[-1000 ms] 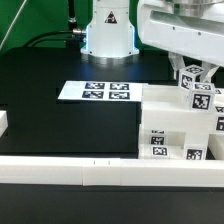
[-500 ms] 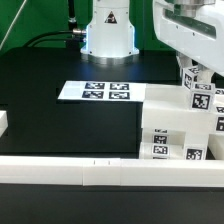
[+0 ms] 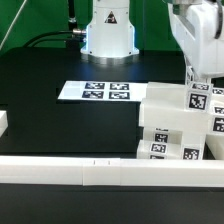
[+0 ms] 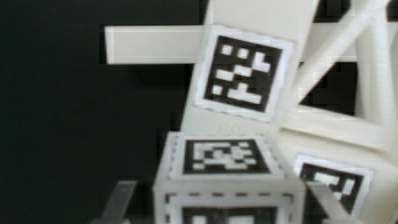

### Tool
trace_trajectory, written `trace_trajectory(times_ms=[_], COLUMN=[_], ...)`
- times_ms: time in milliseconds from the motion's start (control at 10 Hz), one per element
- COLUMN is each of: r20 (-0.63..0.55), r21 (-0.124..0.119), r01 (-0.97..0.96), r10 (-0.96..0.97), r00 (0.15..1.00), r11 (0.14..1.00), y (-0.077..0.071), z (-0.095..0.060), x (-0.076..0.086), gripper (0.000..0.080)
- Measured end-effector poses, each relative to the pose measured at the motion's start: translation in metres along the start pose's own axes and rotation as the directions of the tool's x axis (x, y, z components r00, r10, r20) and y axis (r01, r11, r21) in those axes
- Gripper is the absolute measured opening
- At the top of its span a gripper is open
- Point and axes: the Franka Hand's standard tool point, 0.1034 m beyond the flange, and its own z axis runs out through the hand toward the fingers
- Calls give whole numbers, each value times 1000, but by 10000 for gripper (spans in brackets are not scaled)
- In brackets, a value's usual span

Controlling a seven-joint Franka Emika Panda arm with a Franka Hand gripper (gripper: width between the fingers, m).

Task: Assemble chair

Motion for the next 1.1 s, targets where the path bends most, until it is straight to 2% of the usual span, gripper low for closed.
trace_trajectory(times_ms=[100, 300, 400, 500, 600, 700, 1000, 1100], r20=[4, 6, 7, 9, 9, 9, 9, 22], r21=[0, 0, -4, -3, -1, -2, -3, -29], r01=[-72, -63, -17, 23, 95, 191, 419, 547], r10=[72, 63, 17, -23, -95, -191, -419, -547], r00=[997, 998, 1000, 1000, 995, 982, 908, 837], r11=[997, 998, 1000, 1000, 995, 982, 908, 837], y=[0, 0, 0, -1, -1, -1, -1, 4], z=[0, 1, 1, -1, -1, -1, 0, 0], x=[-1, -3, -2, -2, -3, -2, -2, 0], gripper=[268, 268, 366, 500, 500, 618, 648, 649])
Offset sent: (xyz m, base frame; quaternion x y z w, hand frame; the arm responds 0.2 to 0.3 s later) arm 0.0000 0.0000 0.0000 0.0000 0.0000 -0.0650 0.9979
